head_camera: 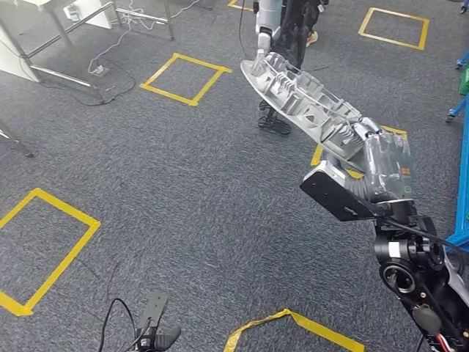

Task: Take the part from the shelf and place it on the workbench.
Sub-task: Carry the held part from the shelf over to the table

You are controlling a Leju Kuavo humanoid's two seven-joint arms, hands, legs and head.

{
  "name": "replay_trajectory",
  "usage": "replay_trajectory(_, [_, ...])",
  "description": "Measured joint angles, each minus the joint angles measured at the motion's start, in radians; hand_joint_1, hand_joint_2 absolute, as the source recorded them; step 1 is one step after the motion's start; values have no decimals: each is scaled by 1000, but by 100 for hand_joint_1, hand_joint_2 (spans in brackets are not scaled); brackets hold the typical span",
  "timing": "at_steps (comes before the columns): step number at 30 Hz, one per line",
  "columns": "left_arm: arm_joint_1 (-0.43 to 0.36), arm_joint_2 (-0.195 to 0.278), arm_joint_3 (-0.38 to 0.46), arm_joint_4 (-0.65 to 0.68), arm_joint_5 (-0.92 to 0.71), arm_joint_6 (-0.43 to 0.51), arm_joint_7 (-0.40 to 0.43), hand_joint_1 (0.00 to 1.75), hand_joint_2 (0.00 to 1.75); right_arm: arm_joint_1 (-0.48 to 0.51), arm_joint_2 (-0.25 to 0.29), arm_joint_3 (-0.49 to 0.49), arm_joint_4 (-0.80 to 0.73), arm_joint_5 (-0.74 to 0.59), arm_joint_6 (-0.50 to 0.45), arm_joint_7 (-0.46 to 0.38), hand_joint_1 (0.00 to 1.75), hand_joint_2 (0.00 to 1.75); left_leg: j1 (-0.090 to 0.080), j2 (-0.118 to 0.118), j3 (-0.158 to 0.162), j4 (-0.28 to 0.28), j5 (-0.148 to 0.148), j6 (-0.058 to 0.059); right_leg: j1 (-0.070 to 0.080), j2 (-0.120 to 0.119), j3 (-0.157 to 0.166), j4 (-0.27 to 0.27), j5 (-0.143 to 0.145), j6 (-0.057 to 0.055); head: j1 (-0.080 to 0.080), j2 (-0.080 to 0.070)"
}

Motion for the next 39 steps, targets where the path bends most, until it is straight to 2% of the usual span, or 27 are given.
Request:
replay_trajectory(1, [2,1,0,0,0,0,0,0,175,-1,0,0,-1,0,0,0,175,175,0,-8,-3,-2,2,-6,-2,-13,7,-7,1,-2,0,0])
replay_trajectory(2, [3,2,0,0,1,0,0,0,175,-1,0,0,-2,0,1,0,175,175,-2,4,-6,3,-2,-10,-4,-27,12,-16,5,-4,0,0])
replay_trajectory(3, [3,3,0,0,1,0,0,0,175,-2,0,0,-4,0,1,0,175,175,-5,30,-17,26,-17,-14,-7,-42,18,-25,8,-7,-2,0])
replay_trajectory(5, [2,4,0,0,2,0,0,0,175,-4,0,0,-7,0,1,1,175,175,-8,102,-71,137,-75,-22,-8,-73,26,-36,12,-12,-6,0])
replay_trajectory(7, [1,4,0,0,2,0,0,0,175,-4,0,0,-7,0,2,1,175,175,-2,132,-142,274,-127,-34,-8,-104,25,-36,11,-13,-8,0])
replay_trajectory(8, [2,4,0,0,2,0,0,0,175,-4,0,0,-7,0,2,1,175,175,3,137,-159,305,-130,-39,-9,-118,25,-36,10,-13,-8,0])
replay_trajectory(9, [3,5,0,0,2,0,0,0,175,-3,0,1,-7,0,2,1,175,175,8,141,-155,294,-116,-44,-10,-132,25,-35,8,-11,-9,0])
replay_trajectory(10, [3,5,0,0,2,0,0,0,175,-3,0,1,-7,0,2,1,175,175,12,149,-129,242,-87,-48,-11,-145,26,-34,6,-9,-9,0])
replay_trajectory(11, [3,6,0,0,2,0,0,0,175,-4,0,1,-7,-2,2,1,175,175,14,166,-86,163,-52,-51,-12,-157,26,-30,3,-4,-9,0])
replay_trajectory(13, [1,6,0,0,3,0,-1,0,175,-7,0,1,-7,-6,4,2,175,175,12,207,-16,34,-6,-46,-8,-177,27,-21,-8,9,-9,0])
replay_trajectory(14, [0,6,0,0,3,0,-1,0,175,-9,0,1,-7,-8,5,3,175,175,10,218,-1,6,1,-40,-5,-186,28,-18,-13,16,-8,0])
replay_trajectory(15, [0,6,0,0,4,0,-1,0,175,-10,0,2,-7,-11,5,4,175,175,7,216,-1,2,-1,-31,-3,-194,30,-16,-16,22,-6,0])
replay_trajectory(17, [2,9,0,0,5,0,-2,0,175,-12,0,3,-7,-16,5,5,175,175,6,192,-2,2,-2,-15,-6,-206,36,-16,-23,33,-3,0])
replay_trajectory(19, [2,10,0,0,5,0,-2,0,175,-13,0,4,-7,-19,5,5,175,175,9,170,2,-1,-1,-2,-15,-168,23,24,-55,42,-1,0])
replay_trajectory(21, [0,11,0,0,4,-1,-2,0,175,-13,-1,4,-7,-21,4,6,175,175,9,147,4,-3,-1,6,-18,-110,-35,149,-120,44,1,0])
replay_trajectory(23, [-2,10,0,0,4,-2,-1,0,175,-12,-1,5,-7,-23,4,6,175,175,5,121,5,-2,-1,11,-17,-90,-104,288,-168,43,2,0])
replay_trajectory(24, [-2,10,0,0,4,-2,-1,0,175,-11,-1,6,-6,-24,4,6,175,175,3,106,5,-1,-2,11,-17,-87,-121,314,-165,41,3,0])
replay_trajectory(25, [-2,10,0,0,4,-2,-1,0,175,-11,-1,8,-6,-26,3,6,175,175,2,90,7,1,-2,12,-17,-84,-118,297,-142,38,3,0])
replay_trajectory(26, [-2,10,0,0,4,-2,0,0,175,-12,-1,8,-6,-27,3,6,175,175,2,74,8,2,-3,11,-17,-79,-96,241,-102,34,3,0])
replay_trajectory(28, [-2,10,0,0,4,-2,2,0,175,-14,-2,9,-6,-31,1,7,175,175,3,46,8,5,-4,7,-19,-39,-36,95,-31,24,3,0])
replay_trajectory(30, [-2,10,0,0,4,-2,4,0,175,-18,-3,9,-5,-35,-4,6,175,175,8,23,-2,8,-1,-2,-18,-5,-2,17,-13,18,4,0])
replay_trajectory(32, [-1,11,0,0,4,-2,6,0,175,-22,-3,10,-4,-39,-9,5,175,175,12,-1,-11,4,7,-16,-15,-15,8,5,-16,14,4,0])
replay_trajectory(33, [1,12,0,0,4,-2,7,0,175,-23,-3,11,-4,-41,-12,5,175,175,13,-3,-13,3,8,-21,-16,-28,12,1,-13,10,4,0])
replay_trajectory(34, [2,13,0,0,4,-2,8,0,175,-23,-3,11,-4,-41,-15,5,175,175,11,13,-18,12,1,-26,-19,-41,16,-6,-10,5,2,0])
replay_trajectory(35, [1,15,0,0,3,-2,9,0,175,-24,-3,11,-4,-41,-18,5,175,175,7,43,-32,41,-17,-30,-20,-55,20,-13,-6,-1,-2,0])
replay_trajectory(37, [-1,16,0,0,2,-2,9,0,175,-25,-3,10,-1,-40,-24,5,175,175,5,114,-91,163,-79,-37,-18,-82,24,-20,-4,-8,-9,0])
replay_trajectory(39, [-3,16,0,0,1,-2,9,0,175,-24,-3,11,3,-39,-27,4,175,175,7,138,-154,290,-123,-44,-15,-110,24,-19,-5,-11,-11,0])
